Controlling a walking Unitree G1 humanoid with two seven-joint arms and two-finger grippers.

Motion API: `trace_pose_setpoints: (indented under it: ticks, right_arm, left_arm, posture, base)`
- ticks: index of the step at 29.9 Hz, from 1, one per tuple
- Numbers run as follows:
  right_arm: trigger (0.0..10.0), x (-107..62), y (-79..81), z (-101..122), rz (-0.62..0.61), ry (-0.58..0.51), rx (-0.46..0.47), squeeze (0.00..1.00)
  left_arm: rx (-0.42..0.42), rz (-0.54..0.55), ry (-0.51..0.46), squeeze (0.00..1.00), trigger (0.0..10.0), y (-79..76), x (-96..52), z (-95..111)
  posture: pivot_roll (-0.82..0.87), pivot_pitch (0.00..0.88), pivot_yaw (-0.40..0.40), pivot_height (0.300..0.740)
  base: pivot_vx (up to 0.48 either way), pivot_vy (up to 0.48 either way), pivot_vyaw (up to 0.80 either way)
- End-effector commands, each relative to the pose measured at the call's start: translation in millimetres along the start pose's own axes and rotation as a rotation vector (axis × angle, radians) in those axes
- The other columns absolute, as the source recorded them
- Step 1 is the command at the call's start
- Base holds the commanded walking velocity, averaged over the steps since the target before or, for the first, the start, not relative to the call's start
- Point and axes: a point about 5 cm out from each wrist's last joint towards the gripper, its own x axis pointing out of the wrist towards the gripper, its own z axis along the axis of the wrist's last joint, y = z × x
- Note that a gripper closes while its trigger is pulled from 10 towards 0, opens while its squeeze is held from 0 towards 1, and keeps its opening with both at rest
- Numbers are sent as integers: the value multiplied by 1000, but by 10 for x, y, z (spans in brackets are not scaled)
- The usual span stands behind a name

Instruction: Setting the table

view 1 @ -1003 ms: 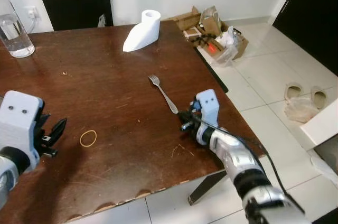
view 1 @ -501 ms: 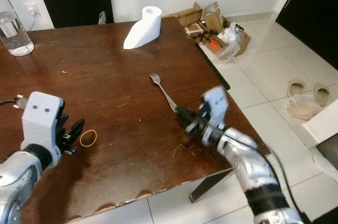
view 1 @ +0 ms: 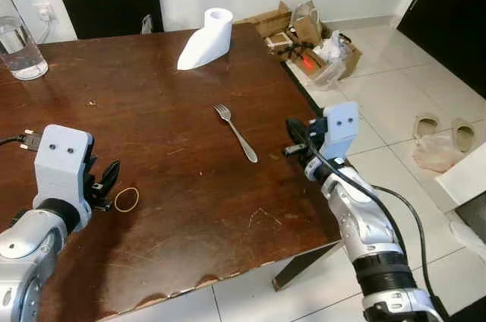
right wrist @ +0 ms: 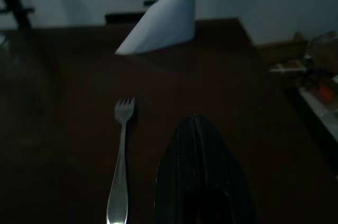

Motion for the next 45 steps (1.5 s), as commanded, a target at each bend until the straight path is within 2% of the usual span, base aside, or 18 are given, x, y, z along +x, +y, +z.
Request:
trace_pose_setpoints:
  ticks: [1,4,7,10,12,13,17,24,26,27,28,29,32,35,36,38,40,45]
  right_arm:
    - [10000,24,-5,-21,-19,-1,9,0]
    - [10000,117,129,-89,44,39,18,0]
    - [10000,170,321,-325,142,168,-39,0]
    - [10000,175,372,-433,156,228,-47,0]
    - [10000,177,390,-478,158,255,-43,67]
    - [10000,180,404,-519,155,277,-35,1000]
    - [10000,216,410,-582,130,315,-42,1000]
    - [10000,271,358,-558,84,316,-71,1000]
    - [10000,288,364,-547,92,317,-85,1000]
    - [10000,295,377,-542,109,318,-87,220]
    - [10000,299,386,-540,121,319,-89,220]
    - [10000,302,399,-539,136,320,-85,0]
    - [10000,294,467,-573,197,342,-90,0]
    - [10000,271,515,-617,234,360,-89,0]
    - [10000,271,515,-617,234,360,-89,0]
    - [10000,256,544,-646,247,365,-93,0]
    - [10000,251,553,-654,253,366,-96,0]
    - [10000,265,561,-639,255,354,-117,0]
  left_arm:
    - [-1,30,16,0,10000,22,8,-50]
    - [-1,41,13,0,10000,38,27,-42]
    - [21,59,9,0,10000,104,8,-18]
    - [48,76,7,0,10000,183,-29,0]
    - [61,92,8,0,10000,254,-57,12]
    - [78,116,7,0,10000,351,-95,32]
    - [131,181,-2,0,10000,597,-201,111]
    - [149,189,-24,0,10000,645,-245,194]
    - [151,162,-53,0,10000,659,-219,308]
    - [177,141,-66,0,10000,667,-190,399]
    - [197,128,-74,0,10000,672,-172,459]
    - [205,115,-83,0,10000,677,-155,521]
    - [177,47,-98,0,10000,655,-78,735]
    - [103,-54,-105,0,10000,553,-54,807]
    - [103,-54,-105,0,10000,553,-54,807]
    - [30,-197,-88,0,10000,417,-58,807]
    - [-9,-258,-81,0,10000,369,-66,813]
    - [-17,-387,-45,0,10000,330,-74,840]
  posture:
    - [315,229,9,740]
    - [322,232,8,740]
    - [340,236,3,740]
    - [351,239,0,740]
    - [355,241,-1,740]
    - [363,243,-4,740]
    - [382,246,-10,740]
    - [389,248,-15,740]
    - [389,248,-15,740]
    - [385,251,-21,740]
    - [385,251,-21,740]
    - [385,251,-21,740]
    - [380,251,-21,740]
    - [380,251,-21,740]
    - [380,251,-21,740]
    - [375,251,-18,740]
    - [375,251,-18,740]
    - [375,252,-14,740]
  base:
    - [0,0,0]
    - [0,0,0]
    - [0,0,0]
    - [0,0,0]
    - [0,0,0]
    - [0,0,0]
    - [0,0,0]
    - [0,0,0]
    - [0,0,0]
    - [0,0,0]
    - [0,0,0]
    - [0,0,0]
    - [0,0,0]
    - [0,0,0]
    - [0,0,0]
    - [0,0,0]
    - [0,0,0]
    - [0,0,0]
